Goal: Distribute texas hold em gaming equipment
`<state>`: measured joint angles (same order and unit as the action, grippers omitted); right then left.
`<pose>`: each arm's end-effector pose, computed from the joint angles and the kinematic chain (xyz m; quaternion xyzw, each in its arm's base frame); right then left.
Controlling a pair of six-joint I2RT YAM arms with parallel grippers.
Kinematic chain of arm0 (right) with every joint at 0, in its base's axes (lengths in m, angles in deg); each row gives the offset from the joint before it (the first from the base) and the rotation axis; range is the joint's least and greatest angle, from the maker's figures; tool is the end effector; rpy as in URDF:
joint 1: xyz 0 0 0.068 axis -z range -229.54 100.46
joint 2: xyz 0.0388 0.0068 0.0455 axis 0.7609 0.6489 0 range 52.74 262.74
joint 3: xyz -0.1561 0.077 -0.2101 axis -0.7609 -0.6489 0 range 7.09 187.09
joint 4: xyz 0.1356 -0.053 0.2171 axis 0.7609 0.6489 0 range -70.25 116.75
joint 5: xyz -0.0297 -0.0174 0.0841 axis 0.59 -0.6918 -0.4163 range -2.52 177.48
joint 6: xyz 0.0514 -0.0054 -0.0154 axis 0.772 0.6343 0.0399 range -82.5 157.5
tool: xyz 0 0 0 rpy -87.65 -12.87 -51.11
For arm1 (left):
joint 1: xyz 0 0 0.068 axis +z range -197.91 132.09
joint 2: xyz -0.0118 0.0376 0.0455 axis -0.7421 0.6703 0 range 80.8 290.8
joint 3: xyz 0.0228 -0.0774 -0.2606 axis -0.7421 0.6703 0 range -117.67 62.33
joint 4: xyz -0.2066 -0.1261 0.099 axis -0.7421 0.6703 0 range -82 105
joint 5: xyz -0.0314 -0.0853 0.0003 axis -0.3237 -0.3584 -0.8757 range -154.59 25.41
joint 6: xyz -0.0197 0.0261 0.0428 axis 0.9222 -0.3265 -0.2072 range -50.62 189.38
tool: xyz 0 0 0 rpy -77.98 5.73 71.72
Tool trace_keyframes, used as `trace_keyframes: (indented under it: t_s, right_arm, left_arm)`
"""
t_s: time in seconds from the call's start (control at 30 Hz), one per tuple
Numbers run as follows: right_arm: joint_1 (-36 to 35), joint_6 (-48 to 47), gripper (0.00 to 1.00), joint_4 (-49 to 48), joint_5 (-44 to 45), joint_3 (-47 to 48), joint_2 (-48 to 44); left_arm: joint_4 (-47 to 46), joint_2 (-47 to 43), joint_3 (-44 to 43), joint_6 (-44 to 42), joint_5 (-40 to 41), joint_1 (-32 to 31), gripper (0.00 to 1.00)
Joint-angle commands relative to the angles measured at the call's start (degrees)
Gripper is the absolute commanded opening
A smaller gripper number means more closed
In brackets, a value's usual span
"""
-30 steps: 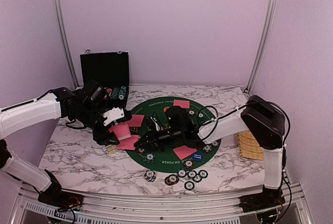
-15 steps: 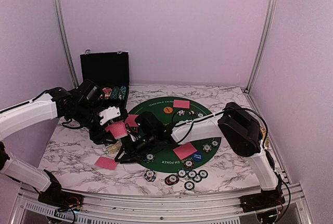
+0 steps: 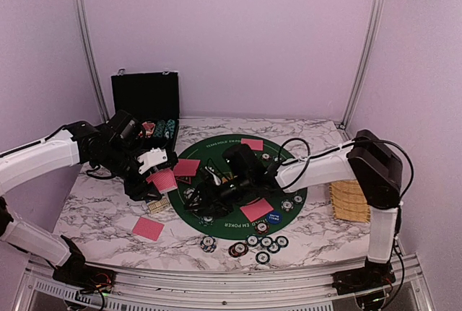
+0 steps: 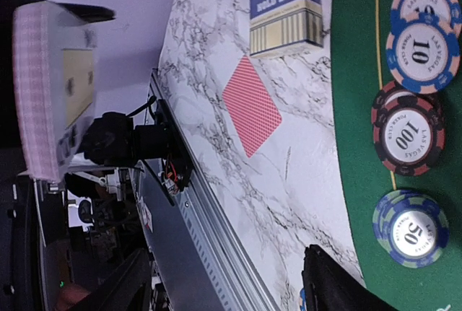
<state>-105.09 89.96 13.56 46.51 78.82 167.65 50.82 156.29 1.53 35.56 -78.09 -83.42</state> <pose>0.2248 0.3690 0.1684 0.1787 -0.8338 -0.5223 0.0077 0.2104 -0.1603 0.2734 0.5693 0.7655 -0.1170 0.2761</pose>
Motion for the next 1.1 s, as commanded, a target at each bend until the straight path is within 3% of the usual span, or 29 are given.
trace_keyframes:
  t_s: [0.0,0.1,0.4,1.07]
  right_arm:
    - [2.1,0.5,0.74,-3.5,2.3,-4.0,-6.5]
    - [3.4,2.9,0.79,-7.1,2.7,-6.4,-8.8]
    - [2.5,4.6,0.88,-7.5,0.7,4.7,-2.6]
    - [-0.9,10.8,0.89,-13.9,-3.1,16.2,9.4]
  left_arm:
    - [0.6,-0.4,-0.4,-0.3,-1.4,0.2,0.00]
    - [0.6,-0.2,-0.2,-0.9,-1.4,0.2,0.00]
    - [0.5,1.3,-1.3,-2.0,-1.8,0.0,0.00]
    - [0.3,2.8,-2.9,-1.4,-2.8,-0.4,0.00]
